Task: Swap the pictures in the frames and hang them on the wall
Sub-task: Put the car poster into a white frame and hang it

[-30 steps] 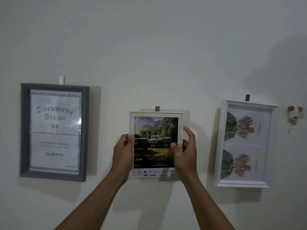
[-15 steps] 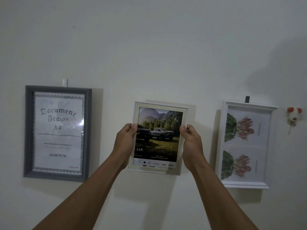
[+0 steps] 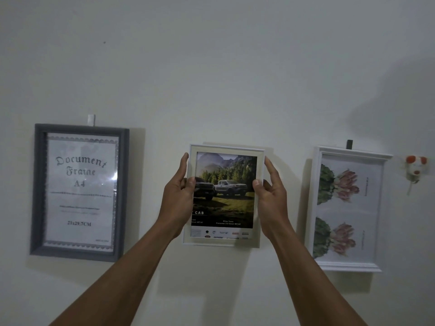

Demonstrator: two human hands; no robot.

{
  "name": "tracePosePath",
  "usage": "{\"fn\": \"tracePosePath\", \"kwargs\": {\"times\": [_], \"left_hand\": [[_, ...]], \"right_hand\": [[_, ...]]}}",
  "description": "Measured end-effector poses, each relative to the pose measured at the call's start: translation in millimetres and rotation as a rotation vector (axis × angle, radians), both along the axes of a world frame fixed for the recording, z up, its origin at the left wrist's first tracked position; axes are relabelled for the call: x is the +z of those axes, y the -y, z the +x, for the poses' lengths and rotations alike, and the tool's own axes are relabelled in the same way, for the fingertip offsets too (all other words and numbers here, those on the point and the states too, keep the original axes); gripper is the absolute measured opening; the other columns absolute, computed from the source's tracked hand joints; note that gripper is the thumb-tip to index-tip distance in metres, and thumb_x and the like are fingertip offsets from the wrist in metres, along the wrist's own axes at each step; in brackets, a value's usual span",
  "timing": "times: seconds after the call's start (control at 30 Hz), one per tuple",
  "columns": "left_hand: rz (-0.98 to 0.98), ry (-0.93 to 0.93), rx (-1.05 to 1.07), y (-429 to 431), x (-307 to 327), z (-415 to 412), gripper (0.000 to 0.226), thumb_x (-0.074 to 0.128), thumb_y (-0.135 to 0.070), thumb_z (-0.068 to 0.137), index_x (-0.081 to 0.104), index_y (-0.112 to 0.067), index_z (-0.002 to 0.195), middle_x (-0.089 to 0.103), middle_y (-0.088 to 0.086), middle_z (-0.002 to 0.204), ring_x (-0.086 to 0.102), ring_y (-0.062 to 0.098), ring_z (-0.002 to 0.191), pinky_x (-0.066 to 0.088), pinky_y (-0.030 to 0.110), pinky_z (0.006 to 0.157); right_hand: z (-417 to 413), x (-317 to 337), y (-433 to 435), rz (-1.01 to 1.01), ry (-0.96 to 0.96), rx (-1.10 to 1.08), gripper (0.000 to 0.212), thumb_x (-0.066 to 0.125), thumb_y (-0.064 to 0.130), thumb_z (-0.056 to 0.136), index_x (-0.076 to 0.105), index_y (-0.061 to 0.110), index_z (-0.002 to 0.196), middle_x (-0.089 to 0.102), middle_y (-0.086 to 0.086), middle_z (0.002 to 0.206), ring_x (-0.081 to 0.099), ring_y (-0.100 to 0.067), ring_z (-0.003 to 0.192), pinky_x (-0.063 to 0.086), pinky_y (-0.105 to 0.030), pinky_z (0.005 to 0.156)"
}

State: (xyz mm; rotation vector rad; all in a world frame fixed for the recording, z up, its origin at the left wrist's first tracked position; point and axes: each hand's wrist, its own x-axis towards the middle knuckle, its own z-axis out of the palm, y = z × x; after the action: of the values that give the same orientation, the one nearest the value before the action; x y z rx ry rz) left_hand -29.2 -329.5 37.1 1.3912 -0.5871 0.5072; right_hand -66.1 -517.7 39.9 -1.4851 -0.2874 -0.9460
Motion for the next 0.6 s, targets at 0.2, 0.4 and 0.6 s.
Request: {"fn": "tracePosePath", "kwargs": {"times": [0.2,0.4,0.6], "left_hand": [[0.037,0.004,0.078,3.4,9.0,10.2,0.055,0.042,-0.012,0.102,0.031,-0.043,0.147,0.033,0.027,0.145,0.027,0.026,0.111,0.038,-0.001,0.069],[0.047,0.044,0.152,7.8,-3.2,18.2,0.057,0.042,-0.009,0.102,0.029,-0.041,0.148,0.049,-0.011,0.129,0.043,-0.004,0.071,0.033,-0.001,0.062],[0.133,0.072,0.286,8.5,-14.5,16.1,0.057,0.044,-0.013,0.102,0.025,-0.039,0.149,0.049,-0.017,0.117,0.050,-0.015,0.063,0.039,0.002,0.060]], "right_hand": [[8.0,5.8,-2.3,0.031,-0.018,-0.038,0.058,0.045,0.003,0.103,0.040,0.040,0.148,0.064,0.020,0.117,0.063,-0.004,0.104,0.047,-0.028,0.102],[21.9,-8.4,-7.0,-0.001,-0.015,-0.083,0.063,0.043,0.011,0.103,0.032,0.058,0.143,0.047,0.001,0.151,0.053,-0.022,0.130,0.047,-0.056,0.104],[21.4,-19.9,-7.3,-0.074,-0.040,-0.155,0.065,0.042,0.005,0.104,0.022,0.044,0.153,0.039,0.006,0.153,0.055,0.013,0.105,0.044,-0.005,0.081]]}}
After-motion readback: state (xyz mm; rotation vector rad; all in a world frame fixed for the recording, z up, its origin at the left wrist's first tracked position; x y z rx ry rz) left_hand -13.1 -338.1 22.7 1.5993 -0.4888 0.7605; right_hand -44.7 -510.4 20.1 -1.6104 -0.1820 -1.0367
